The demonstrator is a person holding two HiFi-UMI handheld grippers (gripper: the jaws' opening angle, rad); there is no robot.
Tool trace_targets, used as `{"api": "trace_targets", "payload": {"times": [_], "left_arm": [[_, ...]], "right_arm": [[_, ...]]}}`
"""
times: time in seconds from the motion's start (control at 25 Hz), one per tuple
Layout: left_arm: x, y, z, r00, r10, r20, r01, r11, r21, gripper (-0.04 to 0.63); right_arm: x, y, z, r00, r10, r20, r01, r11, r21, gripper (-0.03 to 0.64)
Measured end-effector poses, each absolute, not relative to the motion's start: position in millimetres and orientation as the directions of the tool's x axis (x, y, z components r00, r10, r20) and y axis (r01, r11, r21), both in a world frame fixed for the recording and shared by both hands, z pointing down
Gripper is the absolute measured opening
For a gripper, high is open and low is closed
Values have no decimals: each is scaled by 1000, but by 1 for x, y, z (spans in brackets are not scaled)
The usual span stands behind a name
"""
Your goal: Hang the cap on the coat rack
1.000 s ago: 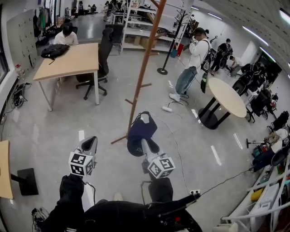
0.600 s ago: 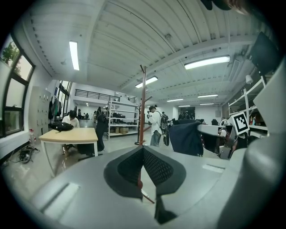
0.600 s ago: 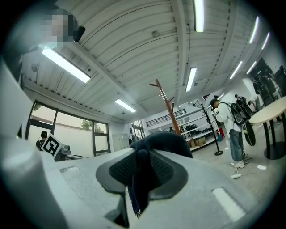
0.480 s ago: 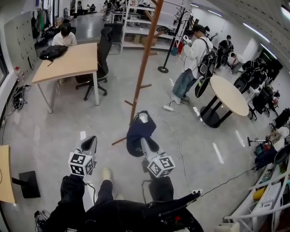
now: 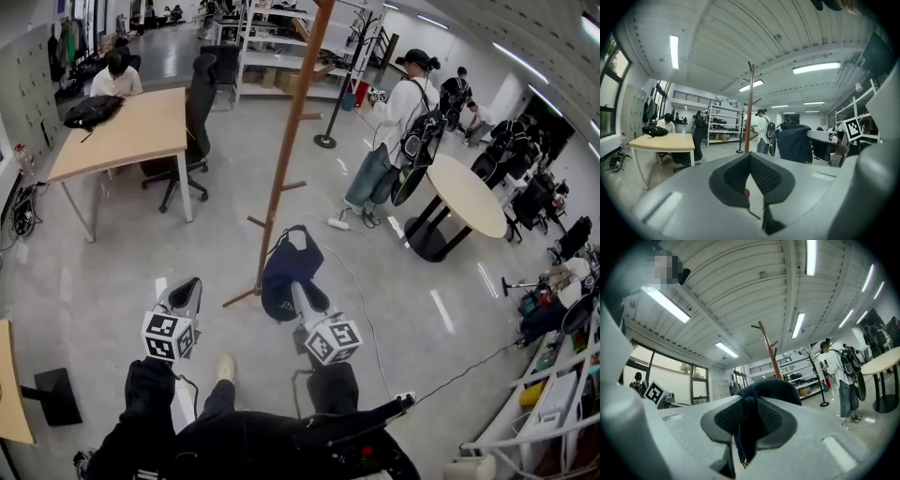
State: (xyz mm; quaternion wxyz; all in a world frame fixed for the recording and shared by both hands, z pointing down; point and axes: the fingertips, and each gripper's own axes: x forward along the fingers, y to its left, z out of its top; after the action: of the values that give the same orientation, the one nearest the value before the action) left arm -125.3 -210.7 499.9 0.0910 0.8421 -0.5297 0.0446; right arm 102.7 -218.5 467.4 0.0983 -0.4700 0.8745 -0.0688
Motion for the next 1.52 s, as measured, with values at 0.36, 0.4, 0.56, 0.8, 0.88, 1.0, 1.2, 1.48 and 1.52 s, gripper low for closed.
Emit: {"api": "trace_targets", "payload": {"times": [0.36,0.4,0.56,0.8,0.88,1.0,1.2,1.48,1.52], "left_arm": [[-121,-265,493,474,-864,170,-880,-462,107,0],[-122,-271,493,478,-862,171,-878,-466,108,0],[-118,-292,492,490,-854,174,-872,-477,112,0],[-121,-314,494,504,-844,187,-864,-491,112,0],[-126,-321,497,499,-844,195,-866,-486,115,0],[-130,-331,502,496,-844,206,-869,-480,122,0],[-130,-342,511,501,-836,223,-865,-485,127,0],[-136,-351,531,503,-825,258,-864,-481,147,0],[-136,-351,534,503,-823,264,-864,-480,149,0]], "right_arm": [[101,-263,462,-510,-854,-105,-827,520,-212,75],[100,-267,462,-508,-855,-104,-829,517,-213,74],[97,-283,462,-505,-858,-95,-833,513,-209,75],[89,-304,468,-499,-863,-83,-835,504,-220,75],[87,-312,471,-497,-864,-78,-836,501,-225,75],[86,-321,476,-495,-866,-70,-836,497,-233,75],[84,-333,489,-493,-869,-45,-836,487,-251,75],[78,-342,520,-491,-871,13,-839,470,-274,75],[77,-343,524,-493,-870,17,-838,470,-277,75]]}}
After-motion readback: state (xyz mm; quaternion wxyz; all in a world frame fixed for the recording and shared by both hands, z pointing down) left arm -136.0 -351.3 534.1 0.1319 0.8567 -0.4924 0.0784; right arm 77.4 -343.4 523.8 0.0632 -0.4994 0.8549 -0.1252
